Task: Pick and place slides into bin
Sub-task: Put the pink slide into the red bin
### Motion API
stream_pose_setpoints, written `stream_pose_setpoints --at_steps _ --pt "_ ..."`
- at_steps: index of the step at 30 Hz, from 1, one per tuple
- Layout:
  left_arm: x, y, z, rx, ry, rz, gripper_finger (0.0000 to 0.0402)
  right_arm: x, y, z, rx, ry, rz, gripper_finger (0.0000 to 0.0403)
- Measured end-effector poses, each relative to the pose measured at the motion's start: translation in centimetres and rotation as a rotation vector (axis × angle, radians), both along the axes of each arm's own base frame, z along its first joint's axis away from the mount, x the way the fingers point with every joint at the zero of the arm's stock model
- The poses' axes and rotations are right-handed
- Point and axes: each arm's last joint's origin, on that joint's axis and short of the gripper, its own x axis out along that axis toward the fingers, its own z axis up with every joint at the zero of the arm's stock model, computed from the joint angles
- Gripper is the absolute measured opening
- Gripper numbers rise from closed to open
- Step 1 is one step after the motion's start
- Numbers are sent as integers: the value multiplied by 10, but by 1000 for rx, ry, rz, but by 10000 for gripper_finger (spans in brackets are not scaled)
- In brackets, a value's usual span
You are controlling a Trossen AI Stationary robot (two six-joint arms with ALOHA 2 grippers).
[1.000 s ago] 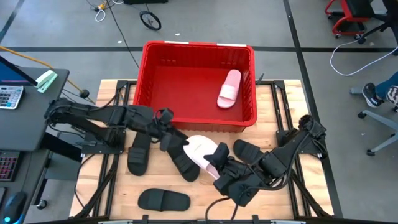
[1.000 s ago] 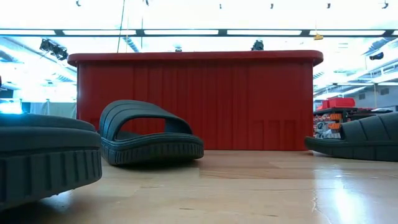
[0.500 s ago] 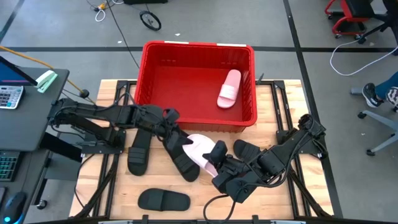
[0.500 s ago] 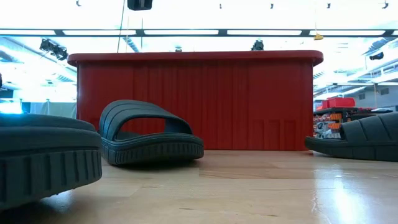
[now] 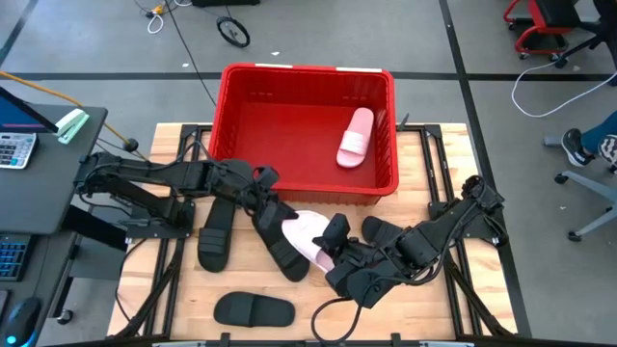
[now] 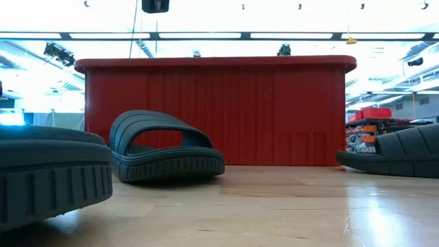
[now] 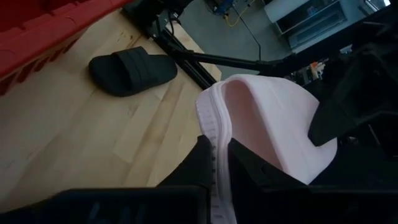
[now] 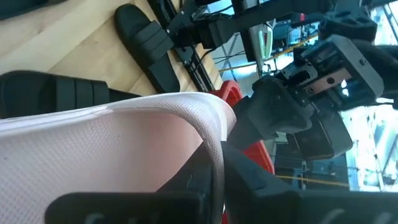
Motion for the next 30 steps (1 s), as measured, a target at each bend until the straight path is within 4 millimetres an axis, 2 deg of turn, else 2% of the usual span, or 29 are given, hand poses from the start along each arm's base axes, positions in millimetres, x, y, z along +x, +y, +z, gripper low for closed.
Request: stream_pose_setpoints --at_steps 5,11,17,25,30 --pt "0 0 -1 0 6 -6 32 -2 0 6 153 -106 -102 41" --pt "0 -1 2 -2 -18 -11 32 -7 6 12 257 -155 -126 82" --pt "1 1 2 45 -32 37 32 -22 13 6 350 -159 -218 127" --pt "6 21 12 109 -139 186 31 -49 40 2 558 -212 -282 143" --pt "6 44 12 145 -135 321 31 -62 56 2 662 -241 -288 136"
